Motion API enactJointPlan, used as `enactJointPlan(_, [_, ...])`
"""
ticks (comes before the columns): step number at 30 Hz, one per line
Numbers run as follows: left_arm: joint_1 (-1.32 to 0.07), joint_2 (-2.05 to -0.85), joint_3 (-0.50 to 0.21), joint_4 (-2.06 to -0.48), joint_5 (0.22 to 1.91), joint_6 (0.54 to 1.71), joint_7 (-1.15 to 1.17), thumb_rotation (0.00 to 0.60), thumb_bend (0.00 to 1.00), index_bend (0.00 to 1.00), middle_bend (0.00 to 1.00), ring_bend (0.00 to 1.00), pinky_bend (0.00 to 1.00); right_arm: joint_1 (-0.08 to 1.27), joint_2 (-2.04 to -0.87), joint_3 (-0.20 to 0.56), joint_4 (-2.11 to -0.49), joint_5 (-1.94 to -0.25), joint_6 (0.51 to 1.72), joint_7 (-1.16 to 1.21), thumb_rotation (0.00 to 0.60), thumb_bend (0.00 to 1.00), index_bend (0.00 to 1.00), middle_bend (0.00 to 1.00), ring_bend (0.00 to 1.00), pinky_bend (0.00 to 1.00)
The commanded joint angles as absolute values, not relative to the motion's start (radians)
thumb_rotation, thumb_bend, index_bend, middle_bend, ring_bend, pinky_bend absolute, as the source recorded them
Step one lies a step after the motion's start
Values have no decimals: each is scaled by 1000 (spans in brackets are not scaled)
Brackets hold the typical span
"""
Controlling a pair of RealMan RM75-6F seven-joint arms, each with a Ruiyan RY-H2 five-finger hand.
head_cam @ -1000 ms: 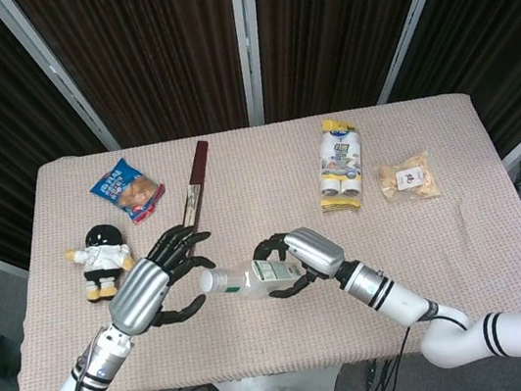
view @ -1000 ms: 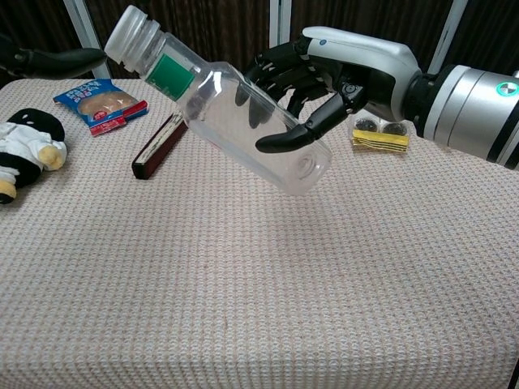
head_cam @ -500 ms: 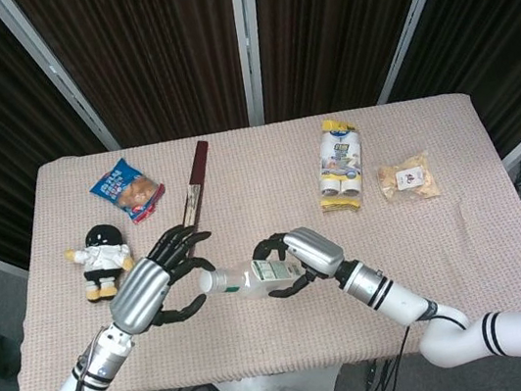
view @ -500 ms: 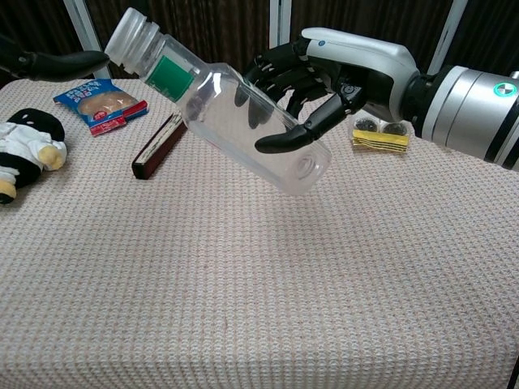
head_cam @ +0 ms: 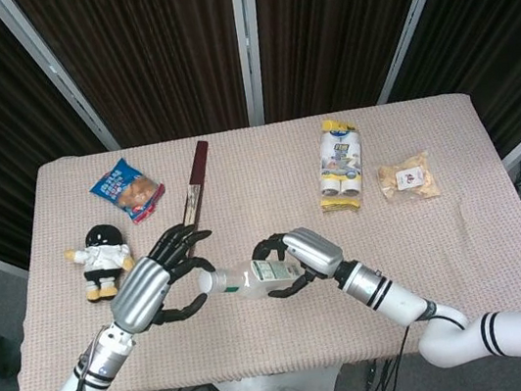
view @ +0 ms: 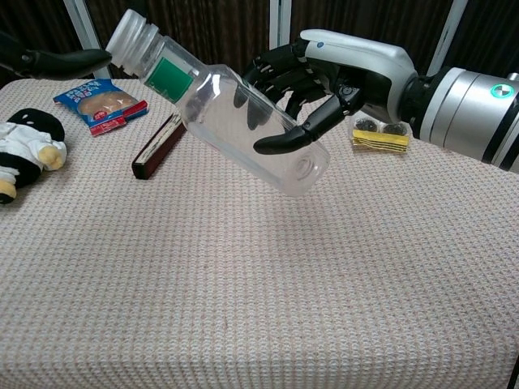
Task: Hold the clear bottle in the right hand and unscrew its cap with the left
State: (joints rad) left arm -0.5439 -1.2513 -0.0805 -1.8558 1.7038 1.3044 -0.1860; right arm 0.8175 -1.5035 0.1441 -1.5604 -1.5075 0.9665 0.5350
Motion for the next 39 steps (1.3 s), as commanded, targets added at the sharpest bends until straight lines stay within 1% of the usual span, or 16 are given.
enactJointPlan(1, [-544,-1254,-82,-1853,1703,1307,-189,600,328,408,89,40,13,818,-1505,143,-1559,-1508,965,538,600,390,582,567,363,510])
enactJointPlan(13, [-542,-1259,-84,-1845,1705,1320,-198,600,349,437,103,40,15,815,-1511,142,-1555,-1508,972,537,600,390,582,567,363,510])
enactJointPlan(28, [-527,-1233,-81,-1842,1706,1344,-198,600,344,437,104,40,15,806,-1484,132,-1561,-1509,971,503,600,391,582,566,363,510])
enactJointPlan(31, [-514,-1214,-80,-1829,1696,1356,-199,600,345,436,103,40,15,800,-1460,125,-1564,-1507,968,475,600,391,582,566,363,510])
enactJointPlan(34, [-499,-1188,-69,-1801,1669,1344,-166,600,346,434,103,40,15,796,-1421,116,-1571,-1502,955,426,600,390,582,565,363,510])
enactJointPlan(39, [-481,-1194,-57,-1737,1563,1275,19,600,346,431,103,40,14,788,-1355,108,-1577,-1453,926,233,600,390,582,564,363,510])
